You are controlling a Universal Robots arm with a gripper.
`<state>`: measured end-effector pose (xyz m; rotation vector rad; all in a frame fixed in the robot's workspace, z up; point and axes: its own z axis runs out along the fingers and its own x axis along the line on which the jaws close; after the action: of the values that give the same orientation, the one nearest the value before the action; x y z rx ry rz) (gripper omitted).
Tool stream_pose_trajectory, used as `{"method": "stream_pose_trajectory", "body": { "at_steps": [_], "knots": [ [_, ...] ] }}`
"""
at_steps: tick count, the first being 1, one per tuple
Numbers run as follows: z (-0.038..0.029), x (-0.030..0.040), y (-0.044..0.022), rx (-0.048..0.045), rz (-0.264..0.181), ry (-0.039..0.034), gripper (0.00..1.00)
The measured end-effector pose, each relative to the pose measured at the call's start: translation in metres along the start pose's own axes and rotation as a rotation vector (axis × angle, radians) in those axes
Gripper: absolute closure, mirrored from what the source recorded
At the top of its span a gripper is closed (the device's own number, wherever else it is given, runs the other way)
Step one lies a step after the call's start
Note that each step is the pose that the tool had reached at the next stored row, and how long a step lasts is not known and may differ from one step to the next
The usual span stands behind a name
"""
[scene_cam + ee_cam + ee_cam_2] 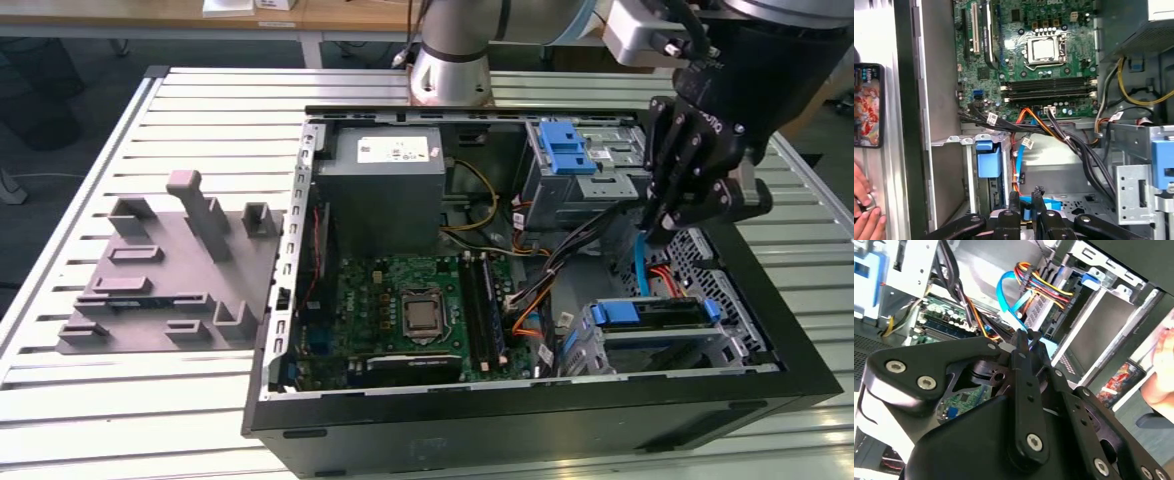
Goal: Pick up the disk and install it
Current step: 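Insert the second disk wire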
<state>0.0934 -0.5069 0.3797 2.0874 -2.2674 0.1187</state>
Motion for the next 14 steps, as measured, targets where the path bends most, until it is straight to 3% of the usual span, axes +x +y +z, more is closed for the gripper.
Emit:
{"method": "stream_pose_trajectory", "body": {
  "at_steps": [3, 6, 14],
  "knots": [
    [0.0045, -0.0005, -0.0004, 0.0006, 0.000, 0.0034, 0.78],
    [0.0092, -0.0010, -0.0010, 0.0007, 0.000, 0.0035, 0.89],
    [0.0131, -0.0015, -0.0020, 0.0008, 0.000, 0.0054, 0.89]
  ]
}}
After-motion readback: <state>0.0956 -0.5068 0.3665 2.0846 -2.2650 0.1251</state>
